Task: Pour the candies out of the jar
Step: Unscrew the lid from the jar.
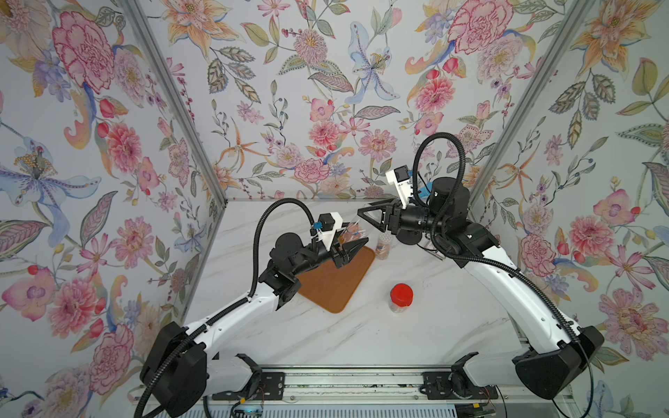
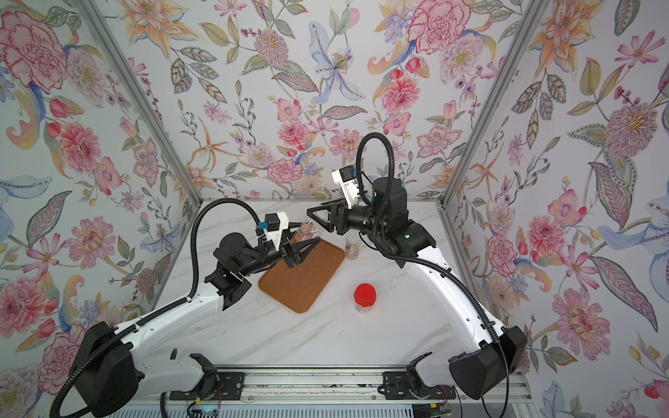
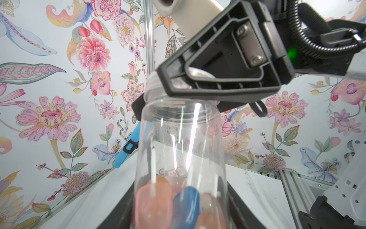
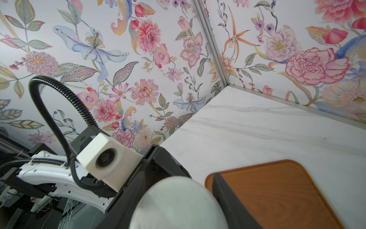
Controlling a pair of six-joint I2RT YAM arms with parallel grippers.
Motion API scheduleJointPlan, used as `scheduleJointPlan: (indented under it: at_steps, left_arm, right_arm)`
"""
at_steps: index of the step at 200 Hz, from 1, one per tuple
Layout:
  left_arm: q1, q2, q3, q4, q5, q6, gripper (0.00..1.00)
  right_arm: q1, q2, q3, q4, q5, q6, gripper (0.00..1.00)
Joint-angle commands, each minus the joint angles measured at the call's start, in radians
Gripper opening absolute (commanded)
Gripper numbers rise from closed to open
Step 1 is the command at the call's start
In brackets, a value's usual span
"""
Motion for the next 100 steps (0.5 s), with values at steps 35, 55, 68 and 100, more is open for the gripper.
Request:
scheduleJointPlan:
  at_steps: [35,55,68,100]
  left_arm:
    - [0.004,0.048,0.041,0.062,0.140,-0.094,0.00]
    - [0.004,0.044,0.042,0.050,0.115,-0.083,0.00]
    - [0.004,0.039,0.041,0.037,0.097,-0.069,0.00]
    - [0.004,0.030,0.031,0.030,0.076,-0.056,0.00]
  right_arm:
    - [0.000,-0.006,0.013,0.125,-0.138,-0.006,0.49]
    - [0.023,-0.007,0.014,0.084,-0.054,-0.049,0.51]
    - [0.030,-0.004,0.006,0.083,-0.031,-0.049,0.52]
    - [0.036,0.008,0.005,0.082,-0.019,-0.040,0.59]
